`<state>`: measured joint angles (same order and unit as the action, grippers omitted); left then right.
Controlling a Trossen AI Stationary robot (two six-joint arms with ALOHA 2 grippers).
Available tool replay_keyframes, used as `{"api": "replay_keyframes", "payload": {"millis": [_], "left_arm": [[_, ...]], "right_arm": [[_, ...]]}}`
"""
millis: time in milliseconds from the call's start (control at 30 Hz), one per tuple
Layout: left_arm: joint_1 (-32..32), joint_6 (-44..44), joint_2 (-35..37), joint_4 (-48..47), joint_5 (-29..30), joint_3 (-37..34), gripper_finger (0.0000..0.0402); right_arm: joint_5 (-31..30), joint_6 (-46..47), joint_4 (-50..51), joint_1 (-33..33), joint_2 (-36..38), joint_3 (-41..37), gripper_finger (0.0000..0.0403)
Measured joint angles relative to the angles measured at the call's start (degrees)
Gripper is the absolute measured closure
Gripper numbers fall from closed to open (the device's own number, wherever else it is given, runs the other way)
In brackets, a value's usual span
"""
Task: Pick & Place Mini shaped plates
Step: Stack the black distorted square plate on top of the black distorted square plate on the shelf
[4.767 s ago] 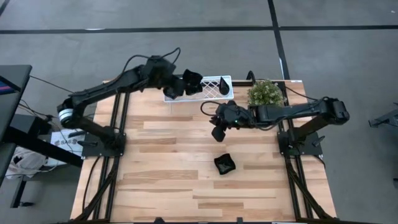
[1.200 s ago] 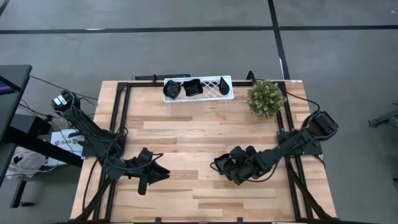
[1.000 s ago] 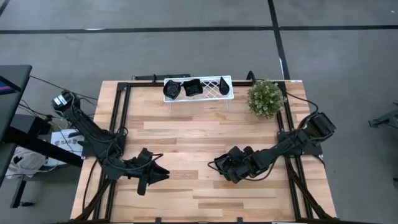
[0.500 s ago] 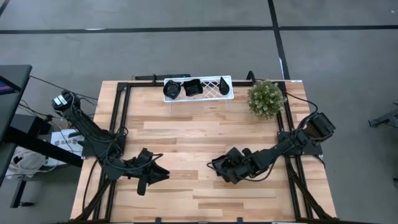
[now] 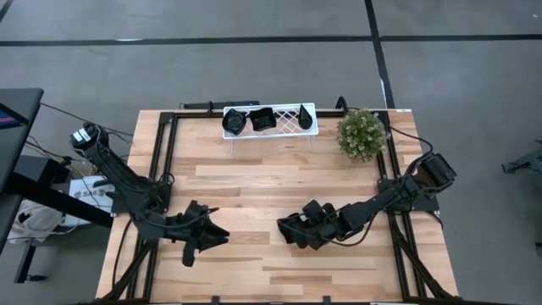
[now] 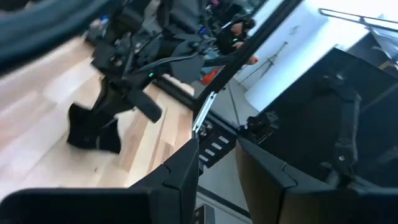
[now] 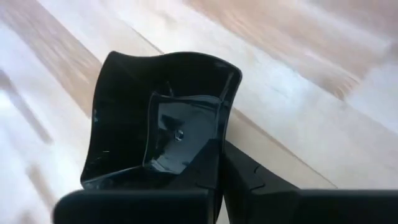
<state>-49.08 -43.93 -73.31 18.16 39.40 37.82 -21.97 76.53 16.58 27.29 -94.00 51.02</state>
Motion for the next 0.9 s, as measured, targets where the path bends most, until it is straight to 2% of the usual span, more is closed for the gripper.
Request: {"api": "replay_keyframes", "payload": {"millis": [200, 533, 700, 900], "left_arm": [[-0.88, 10.5, 6.82, 0.24, 0.02, 0.0, 0.0294], [-5.42, 22.27, 15.79, -0.07, 0.02, -0.87, 0.0294], [-6.54, 23.13, 19.76, -0.16, 0.02, -4.54, 0.0294], [-5.82, 23.15, 25.83, -0.07, 0.0, -9.3, 0.0294]], "right_arm": [[-1.95, -6.28, 0.13, -3.7, 0.0, 7.11, 0.04], [-4.07, -22.01, 5.09, -13.45, 0.04, 25.45, 0.0401], [-4.0, -27.08, 8.29, -18.33, 0.07, 33.08, 0.0402], [-3.3, -30.54, 12.99, -24.67, 0.07, 38.15, 0.0402]]}}
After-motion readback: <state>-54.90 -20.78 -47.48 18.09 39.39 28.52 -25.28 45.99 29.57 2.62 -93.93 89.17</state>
